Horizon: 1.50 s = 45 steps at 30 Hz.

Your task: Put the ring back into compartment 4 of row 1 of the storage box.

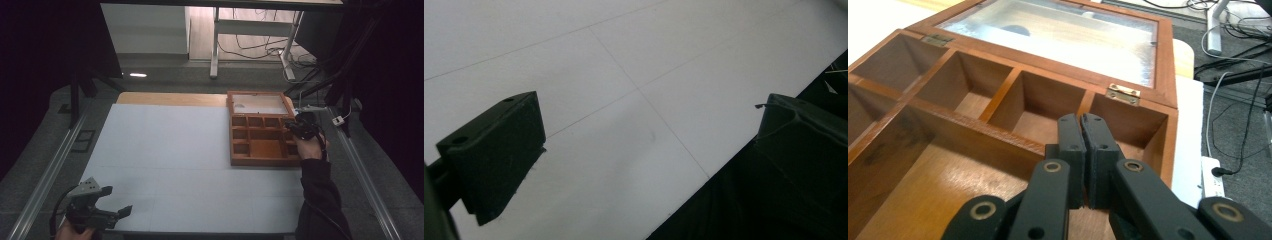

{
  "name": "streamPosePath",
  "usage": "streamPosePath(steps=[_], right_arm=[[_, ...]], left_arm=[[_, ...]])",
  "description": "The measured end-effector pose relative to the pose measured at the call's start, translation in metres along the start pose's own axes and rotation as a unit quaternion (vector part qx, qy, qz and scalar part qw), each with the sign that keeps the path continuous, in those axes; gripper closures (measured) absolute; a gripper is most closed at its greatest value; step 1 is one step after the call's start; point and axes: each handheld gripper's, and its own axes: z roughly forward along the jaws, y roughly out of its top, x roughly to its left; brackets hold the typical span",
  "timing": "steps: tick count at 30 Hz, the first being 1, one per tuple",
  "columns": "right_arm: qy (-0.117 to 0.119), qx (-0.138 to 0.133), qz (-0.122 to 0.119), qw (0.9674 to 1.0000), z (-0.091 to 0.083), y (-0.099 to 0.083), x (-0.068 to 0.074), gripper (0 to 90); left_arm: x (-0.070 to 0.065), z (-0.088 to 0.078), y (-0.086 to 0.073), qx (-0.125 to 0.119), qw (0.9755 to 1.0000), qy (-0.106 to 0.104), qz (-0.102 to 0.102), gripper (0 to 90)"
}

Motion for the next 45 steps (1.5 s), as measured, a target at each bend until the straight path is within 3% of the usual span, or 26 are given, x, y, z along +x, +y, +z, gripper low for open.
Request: streamPosePath(steps=[17,23,45], right_arm=[[-0.024,0.006,0.021,0.9995,0.023,0.004,-0.020,87.4],[-0.025,0.010,0.024,0.9993,0.032,0.004,-0.020,87.3],[-0.025,0.067,0.035,0.9968,0.050,-0.004,-0.017,86.5]], left_arm=[[0.000,0.000,0.000,0.002,1.0000,0.001,-0.001,0.0],[0.000,0.001,0.000,0.004,1.0000,0.003,0.000,0.0],[-0.001,0.001,0.000,0.007,1.0000,0.005,0.003,0.0]])
